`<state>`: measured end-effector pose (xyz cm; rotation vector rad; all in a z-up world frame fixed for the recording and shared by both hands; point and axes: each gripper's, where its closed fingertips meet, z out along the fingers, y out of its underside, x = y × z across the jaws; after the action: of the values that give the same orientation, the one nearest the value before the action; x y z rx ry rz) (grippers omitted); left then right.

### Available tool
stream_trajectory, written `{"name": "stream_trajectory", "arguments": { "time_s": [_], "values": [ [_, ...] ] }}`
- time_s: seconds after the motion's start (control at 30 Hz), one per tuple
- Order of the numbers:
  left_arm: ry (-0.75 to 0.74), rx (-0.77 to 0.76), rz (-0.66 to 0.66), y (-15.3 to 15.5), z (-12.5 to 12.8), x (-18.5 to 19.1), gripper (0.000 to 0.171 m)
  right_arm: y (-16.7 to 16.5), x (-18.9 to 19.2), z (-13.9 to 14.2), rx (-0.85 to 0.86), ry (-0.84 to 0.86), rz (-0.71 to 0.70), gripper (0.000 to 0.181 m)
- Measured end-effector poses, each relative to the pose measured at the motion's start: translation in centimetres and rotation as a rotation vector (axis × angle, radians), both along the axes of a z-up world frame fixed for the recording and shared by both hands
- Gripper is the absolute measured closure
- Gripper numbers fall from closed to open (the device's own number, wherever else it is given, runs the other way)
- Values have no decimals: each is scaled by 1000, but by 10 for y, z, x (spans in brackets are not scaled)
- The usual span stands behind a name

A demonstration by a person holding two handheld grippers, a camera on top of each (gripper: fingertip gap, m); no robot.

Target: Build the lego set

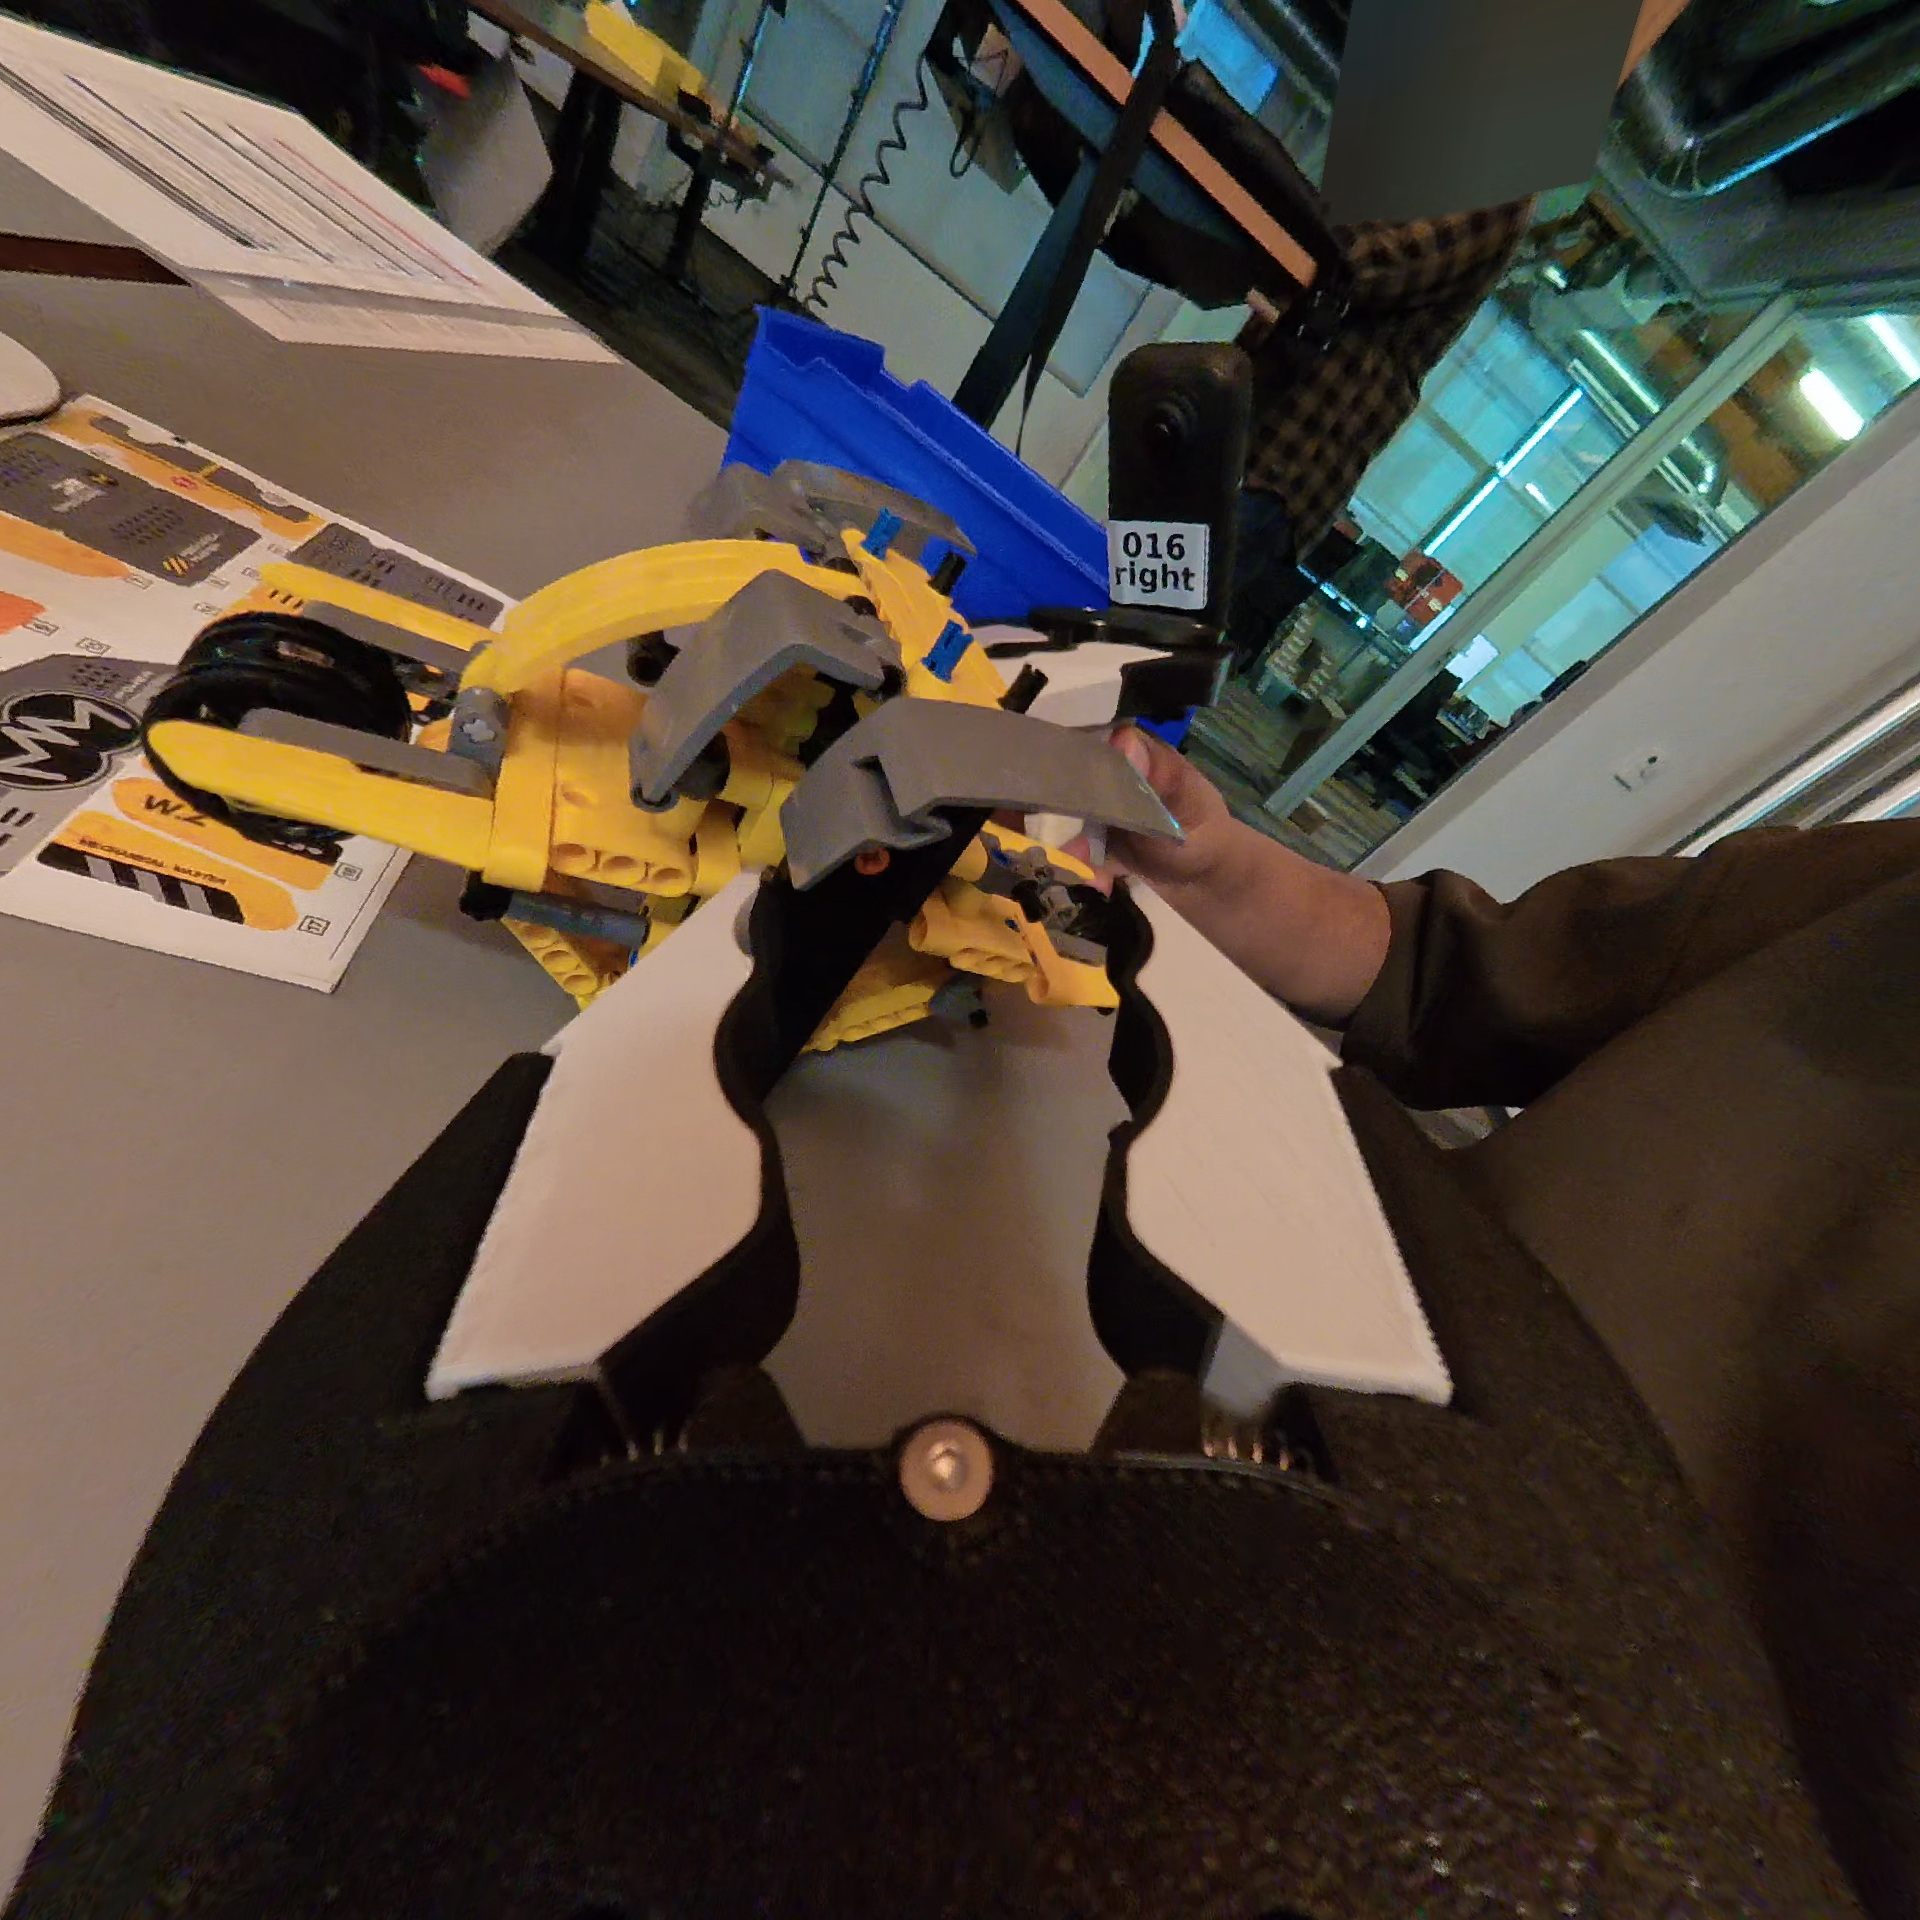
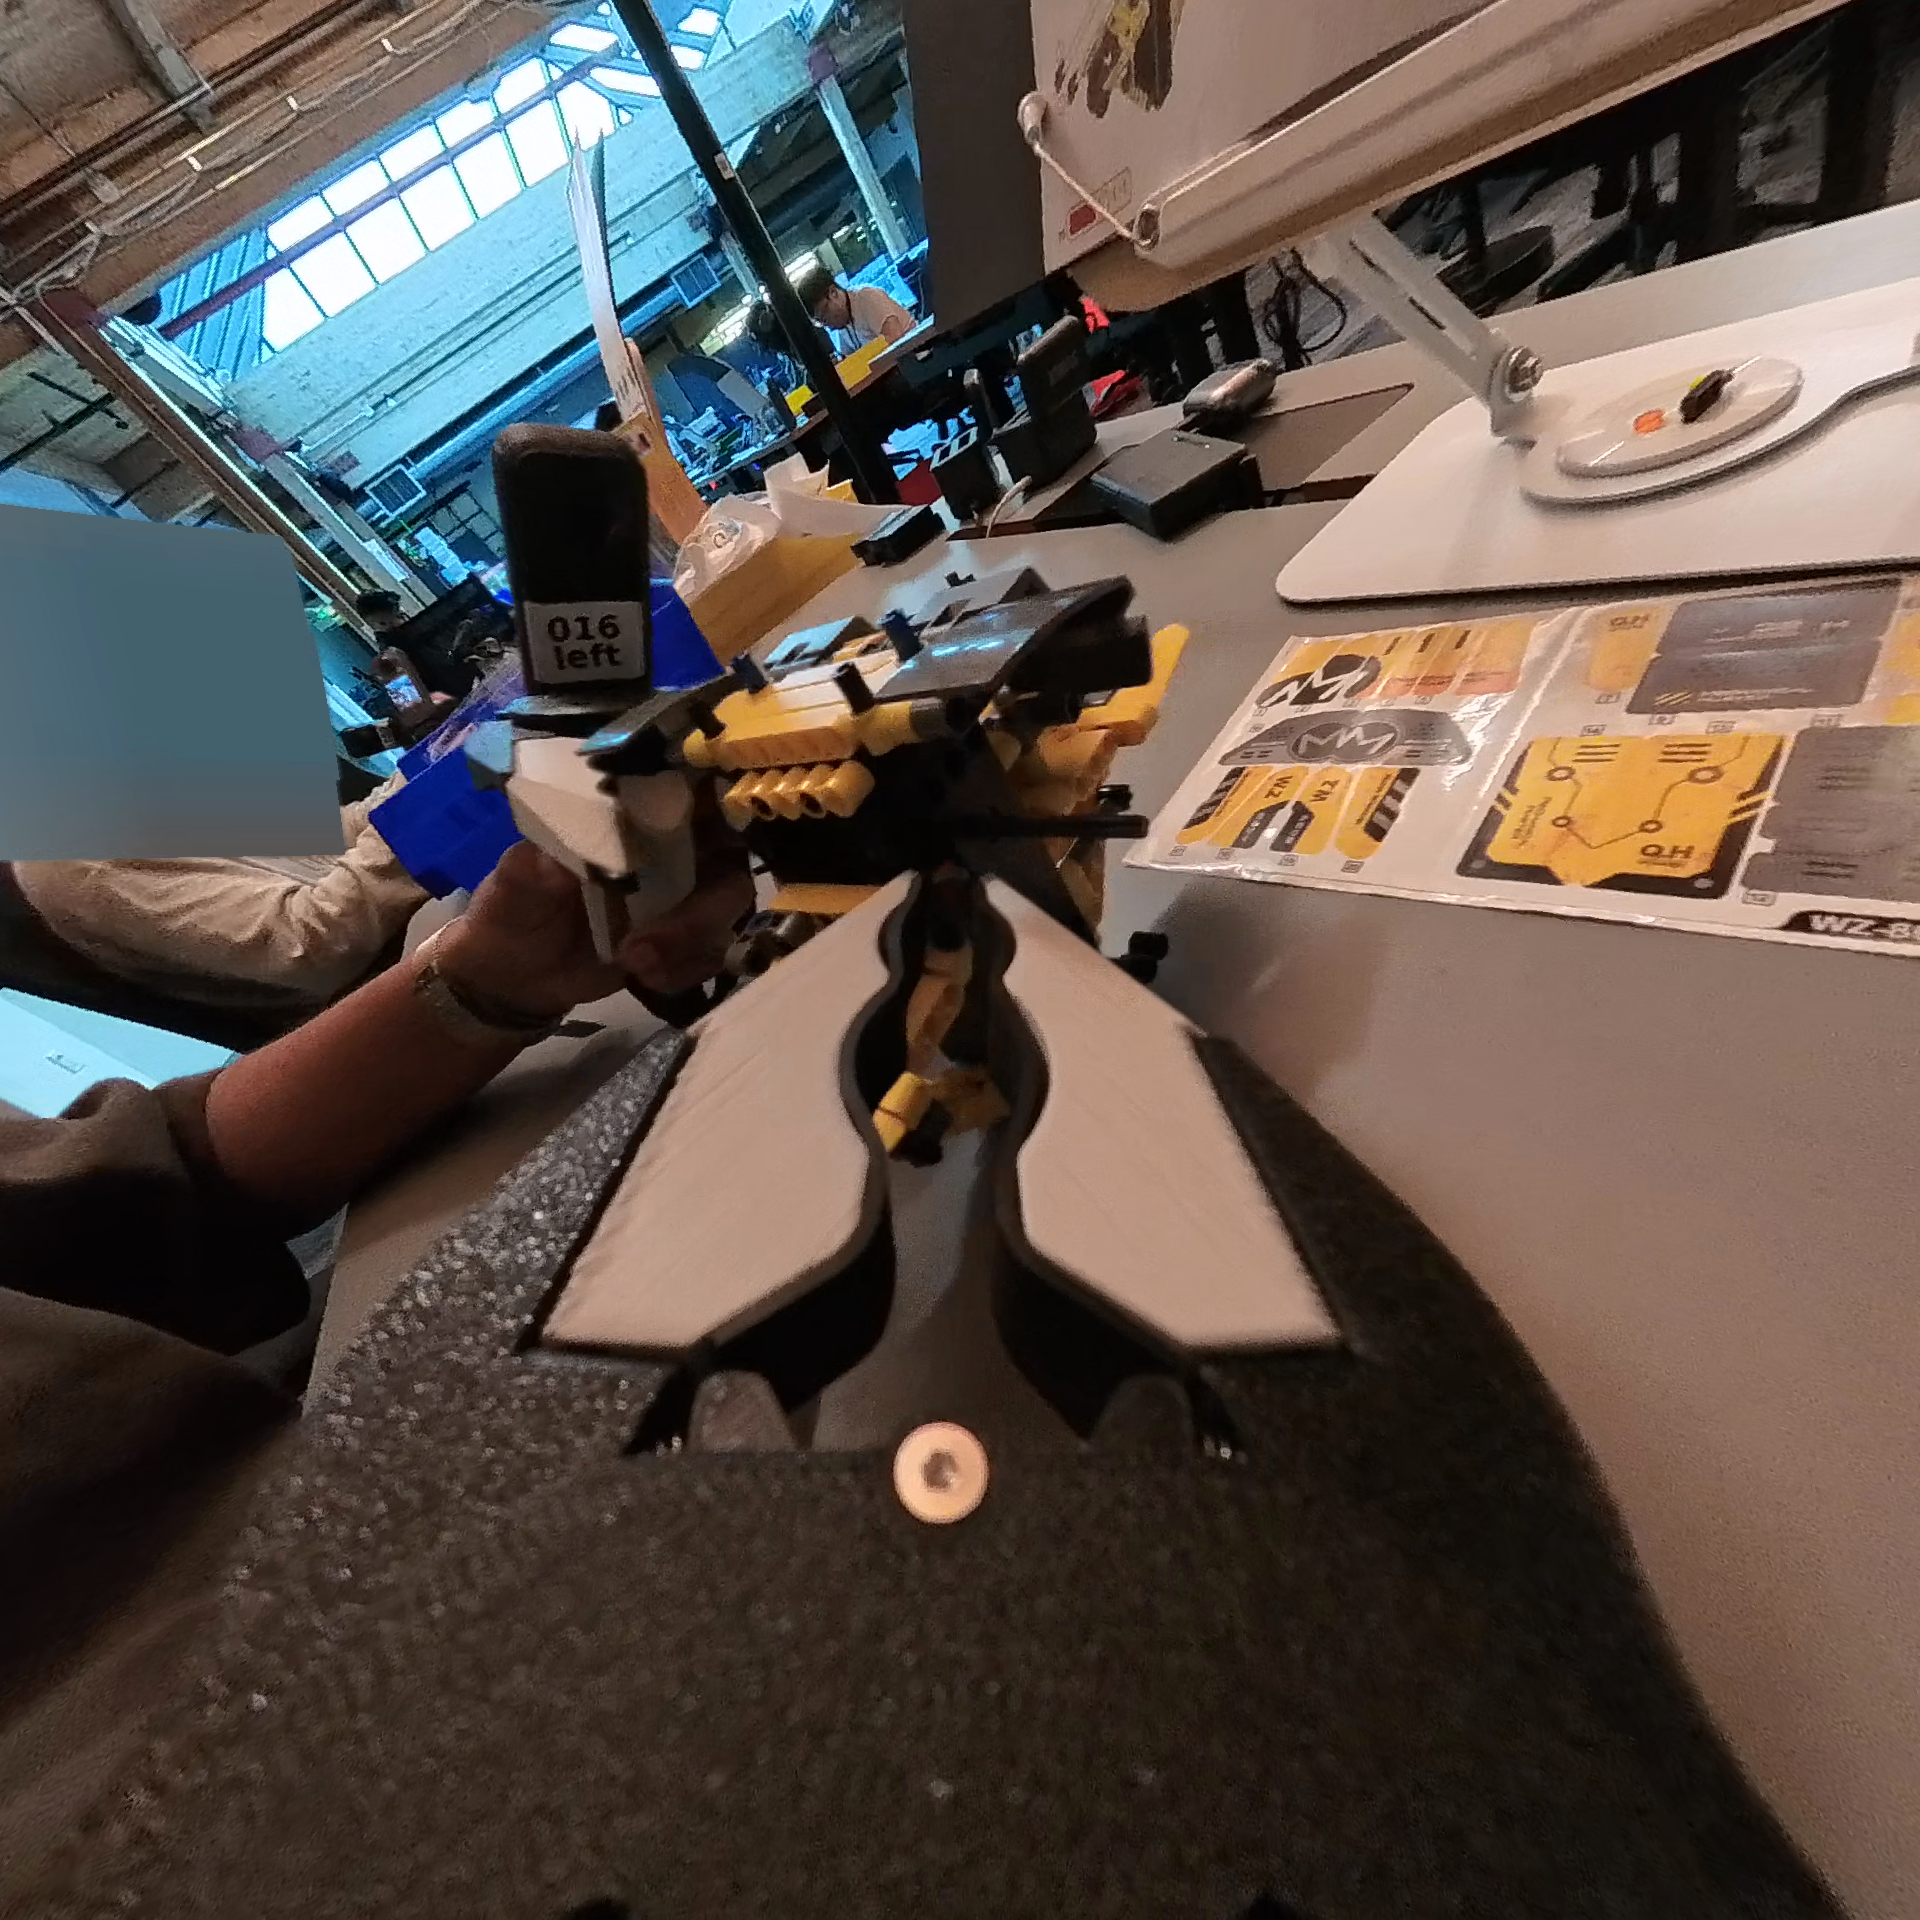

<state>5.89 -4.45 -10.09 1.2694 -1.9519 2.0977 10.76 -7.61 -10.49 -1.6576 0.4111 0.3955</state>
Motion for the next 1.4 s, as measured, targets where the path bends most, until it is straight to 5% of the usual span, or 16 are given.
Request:
{"name": "stream_trajectory", "arguments": {
  "time_s": [0.4, 0.7, 1.0, 1.4],
  "values": [
    [-7, 140, -45, 1, -6, -10, 114, -11, -1, 22, 42, -20, -21, 175],
    [-4, 296, -90, -1, -23, -16, 108, -5, -18, 15, -115, -325, -65, 175],
    [-34, 343, -108, 12, -14, -24, 110, -8, -30, 30, -79, -347, -34, 175],
    [-369, 378, 82, 27, 44, -22, 107, -21, -32, 60, 208, 272, 187, 175]
  ]
}}
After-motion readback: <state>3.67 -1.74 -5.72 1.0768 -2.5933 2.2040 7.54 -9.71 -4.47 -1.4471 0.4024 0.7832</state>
